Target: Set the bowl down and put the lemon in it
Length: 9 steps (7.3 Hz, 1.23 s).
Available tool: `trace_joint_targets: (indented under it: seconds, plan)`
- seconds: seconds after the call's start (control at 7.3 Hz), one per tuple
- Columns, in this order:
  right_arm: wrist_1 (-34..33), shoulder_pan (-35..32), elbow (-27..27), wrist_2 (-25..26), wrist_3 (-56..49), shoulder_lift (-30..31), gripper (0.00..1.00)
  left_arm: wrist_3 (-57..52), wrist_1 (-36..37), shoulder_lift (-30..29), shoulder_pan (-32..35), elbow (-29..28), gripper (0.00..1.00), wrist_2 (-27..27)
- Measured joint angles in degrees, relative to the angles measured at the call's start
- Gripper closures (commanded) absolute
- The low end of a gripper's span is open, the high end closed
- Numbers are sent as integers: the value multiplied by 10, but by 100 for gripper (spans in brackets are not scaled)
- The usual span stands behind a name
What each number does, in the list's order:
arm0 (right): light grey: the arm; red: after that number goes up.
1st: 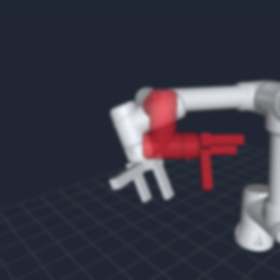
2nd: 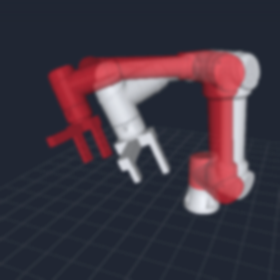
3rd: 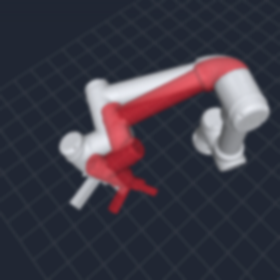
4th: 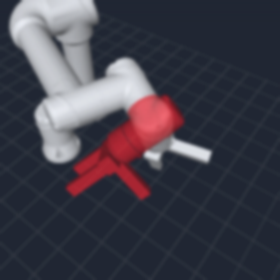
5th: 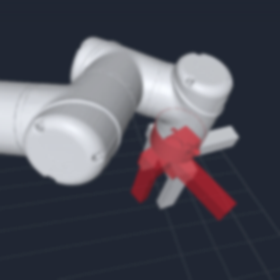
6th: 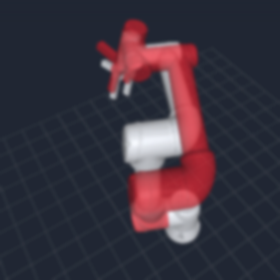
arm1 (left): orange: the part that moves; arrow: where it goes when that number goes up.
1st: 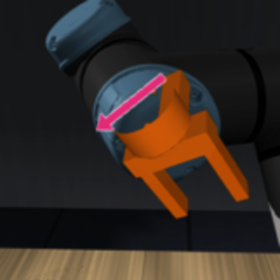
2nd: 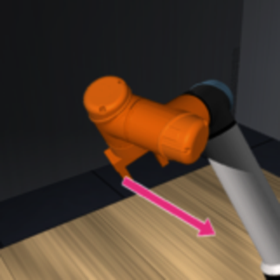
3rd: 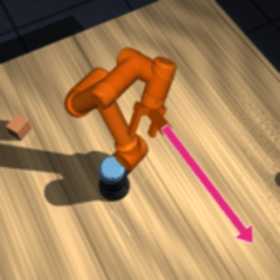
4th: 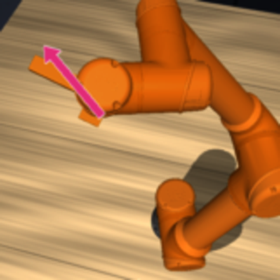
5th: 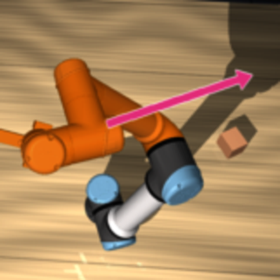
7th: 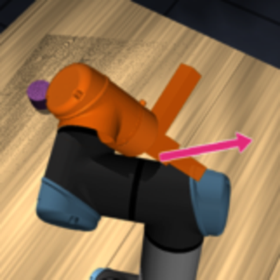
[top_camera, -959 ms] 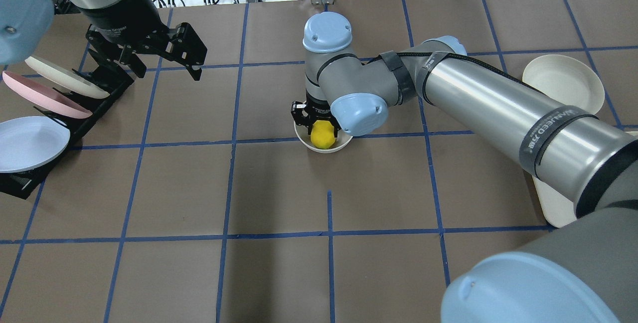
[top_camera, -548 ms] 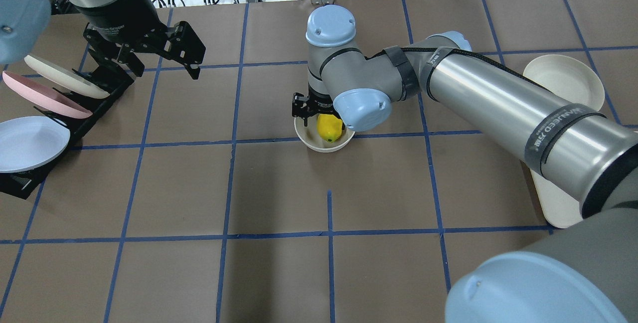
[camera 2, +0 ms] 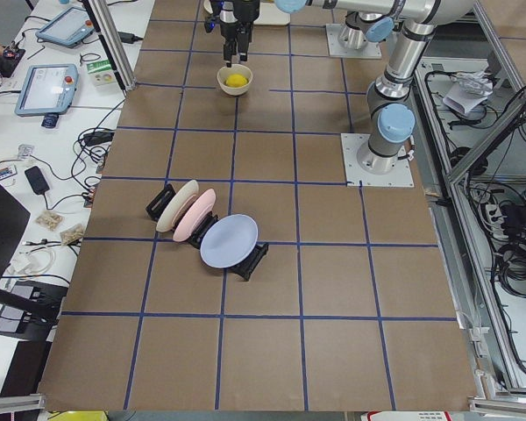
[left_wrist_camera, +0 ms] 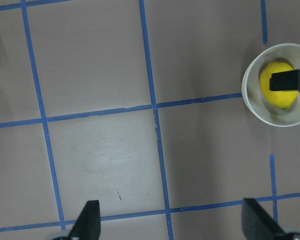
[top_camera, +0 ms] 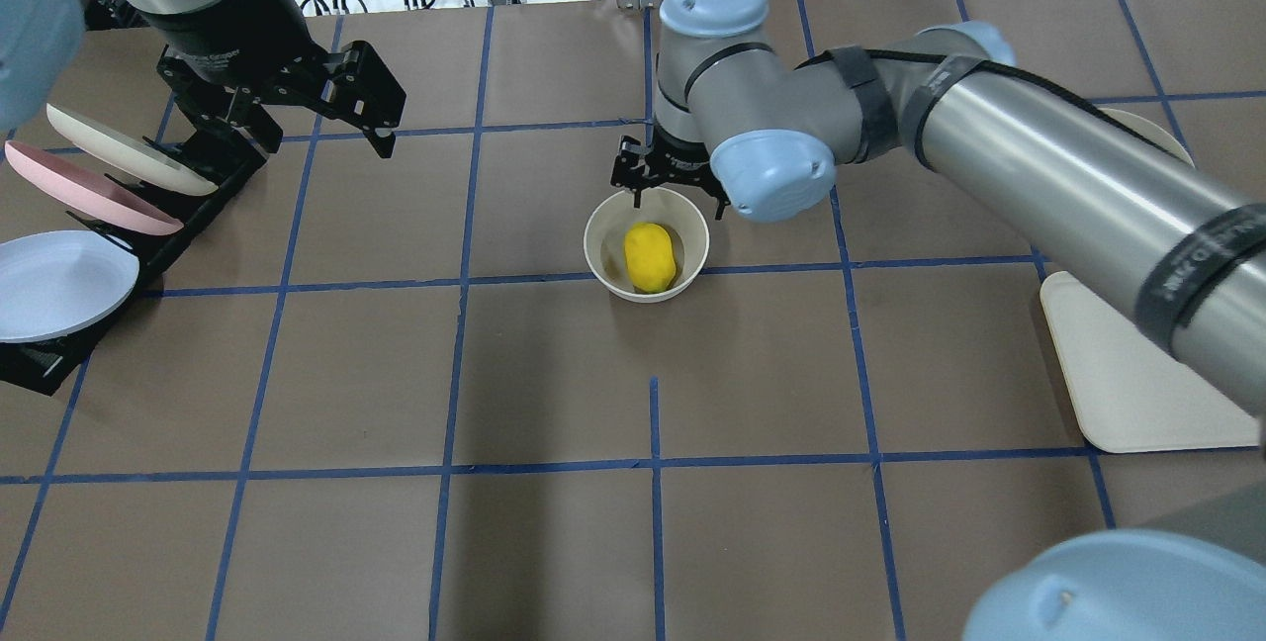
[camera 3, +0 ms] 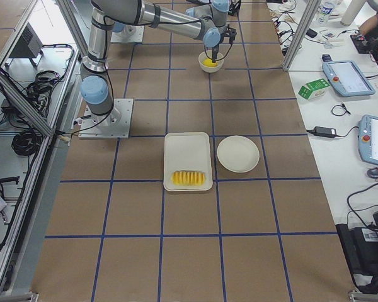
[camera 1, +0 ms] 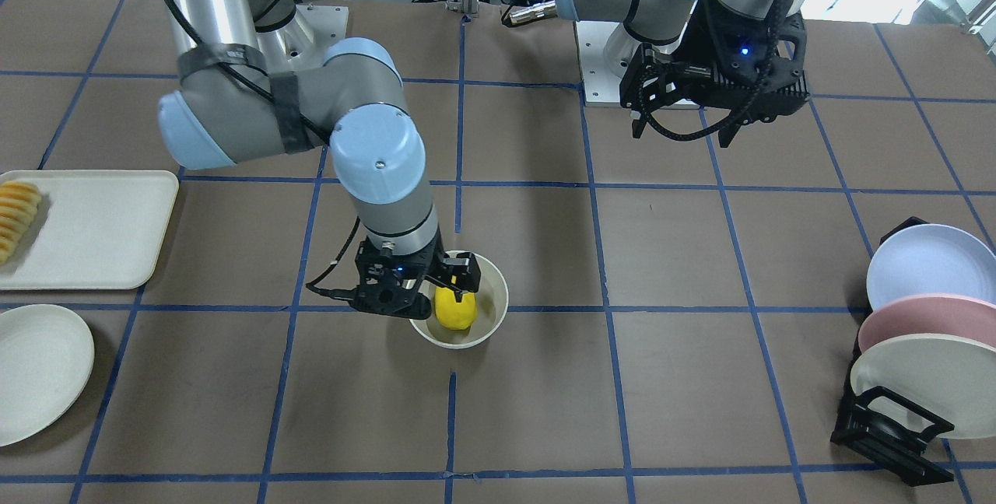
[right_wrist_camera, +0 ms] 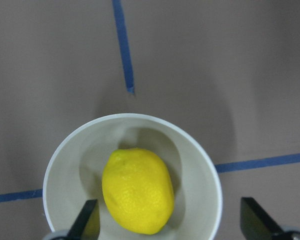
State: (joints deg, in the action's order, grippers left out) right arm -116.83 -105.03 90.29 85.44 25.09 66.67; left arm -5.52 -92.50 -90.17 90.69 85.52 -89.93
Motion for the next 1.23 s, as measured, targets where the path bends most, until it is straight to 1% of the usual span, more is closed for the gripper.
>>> trace_joint_targets:
  seconds: [0.27, 0.55, 0.82, 1.23]
  plan:
    - [90, 56, 2, 10, -50, 79, 0, 2, 1, -4, 0, 4, 0, 4]
    - [185, 85, 6, 32, -123, 168, 0, 2, 1, -1, 1, 5, 0, 5]
    - [244, 122, 9, 37, -198, 207, 0, -2, 2, 3, 5, 6, 0, 6]
    - [286, 148, 10, 38, -224, 240, 0, -5, 4, -4, 8, 2, 0, 6]
